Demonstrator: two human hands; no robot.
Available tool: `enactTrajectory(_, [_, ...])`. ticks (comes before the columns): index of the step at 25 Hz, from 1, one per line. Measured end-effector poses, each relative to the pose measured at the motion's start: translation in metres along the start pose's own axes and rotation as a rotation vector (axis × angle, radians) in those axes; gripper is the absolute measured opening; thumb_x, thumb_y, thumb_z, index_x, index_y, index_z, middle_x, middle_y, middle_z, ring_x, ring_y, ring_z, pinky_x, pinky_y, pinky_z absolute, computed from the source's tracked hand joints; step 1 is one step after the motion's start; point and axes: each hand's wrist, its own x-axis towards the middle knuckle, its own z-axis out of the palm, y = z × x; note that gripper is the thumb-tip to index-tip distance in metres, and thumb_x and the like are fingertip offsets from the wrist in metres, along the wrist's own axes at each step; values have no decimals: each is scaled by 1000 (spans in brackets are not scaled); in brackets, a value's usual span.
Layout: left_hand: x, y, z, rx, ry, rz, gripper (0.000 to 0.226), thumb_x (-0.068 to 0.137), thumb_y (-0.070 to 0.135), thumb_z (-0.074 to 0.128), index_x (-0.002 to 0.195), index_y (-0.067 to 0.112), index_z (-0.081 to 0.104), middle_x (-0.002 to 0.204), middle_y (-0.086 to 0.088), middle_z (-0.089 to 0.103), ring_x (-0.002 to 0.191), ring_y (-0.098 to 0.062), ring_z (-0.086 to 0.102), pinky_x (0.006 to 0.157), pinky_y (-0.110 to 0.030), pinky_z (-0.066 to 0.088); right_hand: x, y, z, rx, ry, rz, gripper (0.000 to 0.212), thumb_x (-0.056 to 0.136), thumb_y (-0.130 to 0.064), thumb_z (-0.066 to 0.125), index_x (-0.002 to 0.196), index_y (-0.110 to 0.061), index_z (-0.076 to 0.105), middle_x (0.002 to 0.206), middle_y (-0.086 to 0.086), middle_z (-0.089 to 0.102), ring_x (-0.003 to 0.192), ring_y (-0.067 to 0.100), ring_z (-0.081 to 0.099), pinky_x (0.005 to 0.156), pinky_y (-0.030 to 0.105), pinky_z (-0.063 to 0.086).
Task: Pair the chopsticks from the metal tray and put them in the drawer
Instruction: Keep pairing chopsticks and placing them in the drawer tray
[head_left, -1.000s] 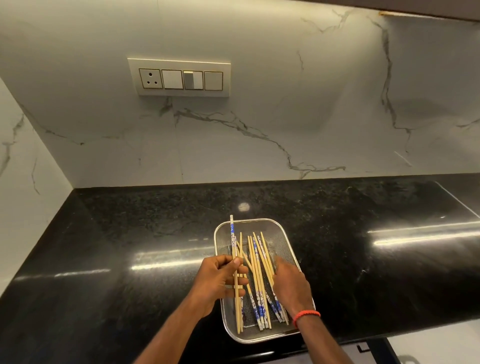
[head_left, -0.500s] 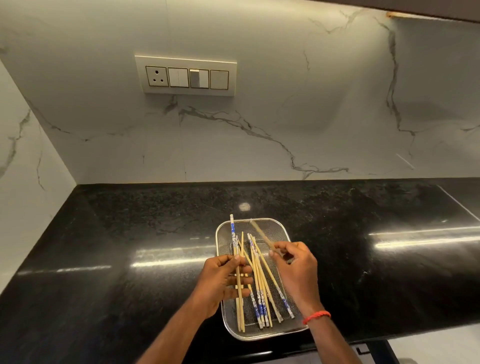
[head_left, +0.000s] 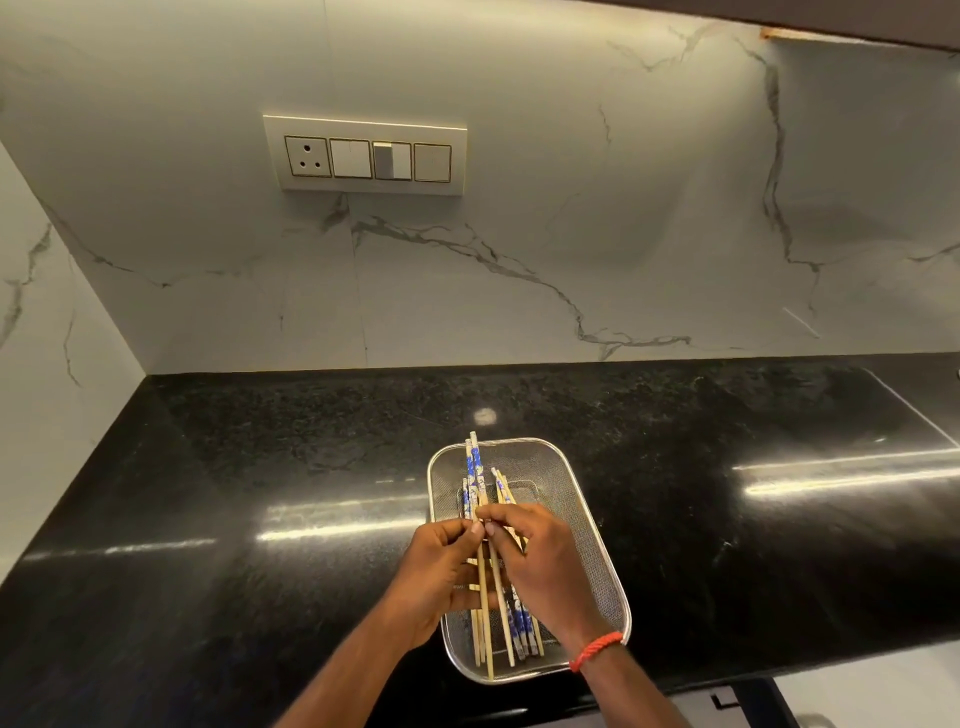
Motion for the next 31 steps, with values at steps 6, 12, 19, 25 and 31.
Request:
enactTrajectory(6, [4,-4,-2,-54,3,-19,18,98,10,59,109,0,68,93,-21,76,83,-35,75,67,-46,65,7,16,-17,81,-166,11,34,97,-34,55,128,-48,53,121,-18,62,113,-6,57,91,18,50])
enactTrajectory(12, [11,-6,-2,-32,35,-21,18,95,10,61,109,1,68,95,-17,79,84,-33,77,68,-48,65,8,57,-10,-243,-187,281,44,94,-23,63,136,-28,50,123,-1,65,109,10,63,95,28,53])
enactTrajectory(19, [12,-4,-6,-36,37,-20,19,93,10,63,109,2,69,99,-17,78,89,-35,77,67,-45,64,10,66,-1,-221,-182,335,53,89,-13,68,136,-30,49,94,-8,67,84,1,63,77,19,54])
enactTrajectory(25, [11,-8,-10,-43,38,-46,21,90,13,66,108,2,70,99,-17,78,90,-36,77,67,-44,64,17,49,-21,171,43,393,27,85,-14,74,110,-24,71,91,-10,67,92,7,66,79,20,56])
enactTrajectory(31, [12,-5,-6,-34,-13,-57,20,96,14,62,111,3,68,103,-20,77,82,-37,76,65,-44,63,17,9,-21,422,-37,288,25,90,-13,66,94,-35,77,99,-18,74,95,-1,69,78,19,57])
